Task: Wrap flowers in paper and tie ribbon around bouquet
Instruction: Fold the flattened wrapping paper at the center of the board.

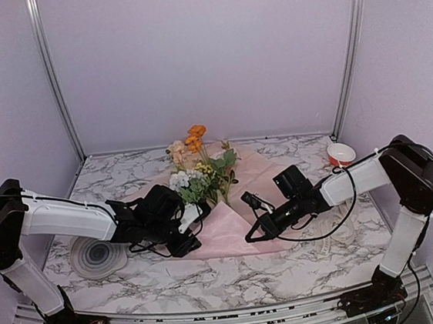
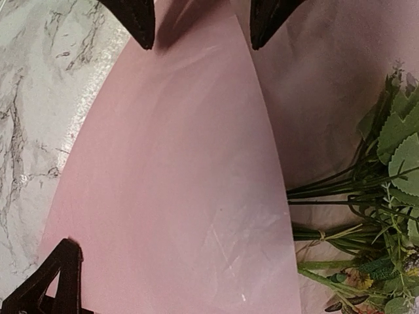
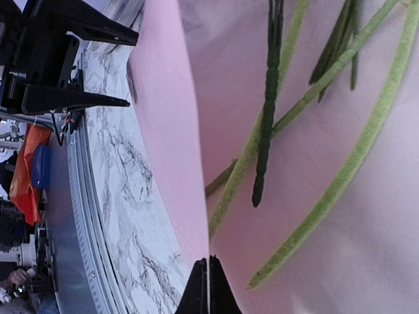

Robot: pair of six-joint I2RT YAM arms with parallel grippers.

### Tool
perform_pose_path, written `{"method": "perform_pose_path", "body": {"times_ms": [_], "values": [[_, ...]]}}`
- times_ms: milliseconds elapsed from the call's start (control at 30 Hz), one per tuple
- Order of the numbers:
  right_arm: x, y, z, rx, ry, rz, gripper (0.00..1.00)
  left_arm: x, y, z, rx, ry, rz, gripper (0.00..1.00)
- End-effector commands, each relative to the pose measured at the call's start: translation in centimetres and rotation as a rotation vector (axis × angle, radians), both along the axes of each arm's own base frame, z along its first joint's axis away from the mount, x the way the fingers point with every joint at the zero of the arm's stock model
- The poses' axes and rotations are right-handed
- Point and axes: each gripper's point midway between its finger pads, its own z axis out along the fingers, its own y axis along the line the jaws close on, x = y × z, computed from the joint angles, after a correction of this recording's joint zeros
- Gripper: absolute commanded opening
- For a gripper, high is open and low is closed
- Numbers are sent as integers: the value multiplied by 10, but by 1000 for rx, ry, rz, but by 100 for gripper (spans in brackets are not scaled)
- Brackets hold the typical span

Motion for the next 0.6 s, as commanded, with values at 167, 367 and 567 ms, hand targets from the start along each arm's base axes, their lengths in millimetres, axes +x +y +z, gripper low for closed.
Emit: {"method": "perform_pose_path", "body": {"times_ms": [167,367,567], "values": [[31,-3,-9,-51,-13,-127,0,-12,-25,43,147,-337,-12,56],[38,2,-9,-61,-22,-115,0,-12,-33,15,159,-271,-8,46],[38,1,-17,-102,-16,-84,0,12,-8,-23,214,-166,106,41]]}}
